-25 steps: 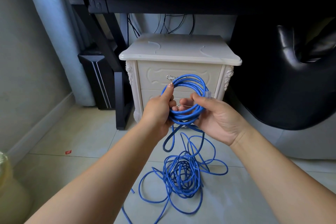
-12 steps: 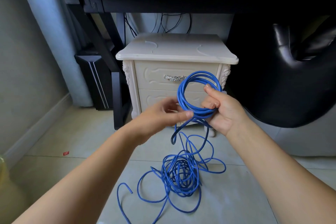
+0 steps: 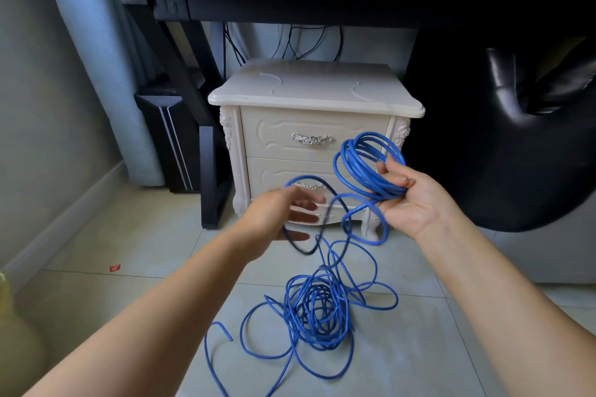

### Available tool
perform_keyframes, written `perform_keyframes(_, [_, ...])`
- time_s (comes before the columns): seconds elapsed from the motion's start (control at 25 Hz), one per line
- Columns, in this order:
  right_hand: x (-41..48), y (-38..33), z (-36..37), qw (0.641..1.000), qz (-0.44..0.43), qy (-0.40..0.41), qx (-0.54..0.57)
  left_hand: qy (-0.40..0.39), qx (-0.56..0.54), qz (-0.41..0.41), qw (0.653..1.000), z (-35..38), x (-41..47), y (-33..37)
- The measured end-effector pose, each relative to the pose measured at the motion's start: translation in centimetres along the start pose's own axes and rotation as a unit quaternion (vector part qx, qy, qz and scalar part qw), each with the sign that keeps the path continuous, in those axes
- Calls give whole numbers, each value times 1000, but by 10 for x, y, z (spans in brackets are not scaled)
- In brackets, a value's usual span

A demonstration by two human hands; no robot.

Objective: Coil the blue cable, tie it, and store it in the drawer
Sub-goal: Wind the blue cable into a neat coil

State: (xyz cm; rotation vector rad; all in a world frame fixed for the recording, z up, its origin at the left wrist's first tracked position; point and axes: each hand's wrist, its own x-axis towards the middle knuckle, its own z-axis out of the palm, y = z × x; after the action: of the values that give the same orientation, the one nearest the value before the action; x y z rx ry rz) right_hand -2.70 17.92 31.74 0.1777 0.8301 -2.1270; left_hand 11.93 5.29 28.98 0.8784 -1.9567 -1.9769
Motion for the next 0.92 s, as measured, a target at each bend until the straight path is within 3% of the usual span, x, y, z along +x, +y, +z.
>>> perform_keyframes(0.12, [-5, -11, -1, 1000, -16, 4, -4, -17, -68, -48, 996, -8, 6, -4])
perform_keyframes(0.2, [-8, -14, -3, 1000, -11, 1, -7, 15, -83, -41, 996, -2, 10, -4])
perform_keyframes(0.24, [-8, -14, -5, 1000, -8, -1, -4, 69, -7, -1, 998, 1, 12, -4])
perform_keyframes(0.32, [-7, -14, -6, 1000, -5, -5, -1, 188, 216, 141, 948, 12, 9, 0])
perform_keyframes(0.36, [-6, -13, -7, 1000, -4, -10, -3, 164, 239, 190, 938, 22, 5, 4])
perform_keyframes(0.4, [-5, -12, -8, 1000, -4, -16, -8, 91, 202, 185, 957, 32, 1, 6])
perform_keyframes(0.44, [-4, -10, -8, 1000, -7, -21, -19, 13, 133, 130, 982, 41, -3, 9])
perform_keyframes(0.52, [-4, -5, -7, 998, -18, -26, -48, -66, 24, 23, 997, 55, -3, 8])
perform_keyframes(0.64, [-10, -2, -2, 997, -24, -43, -52, -95, -87, -39, 991, 59, 9, 6])
perform_keyframes(0.76, [-14, 0, 3, 997, -51, -41, -34, -102, -292, -90, 947, 59, 11, 9])
perform_keyframes(0.84, [-10, 1, 1, 995, -98, 4, -21, -69, -385, -109, 914, 59, 8, 11])
perform_keyframes(0.92, [-3, -2, -6, 986, -146, 82, -16, -37, -395, -104, 912, 59, 10, 9])
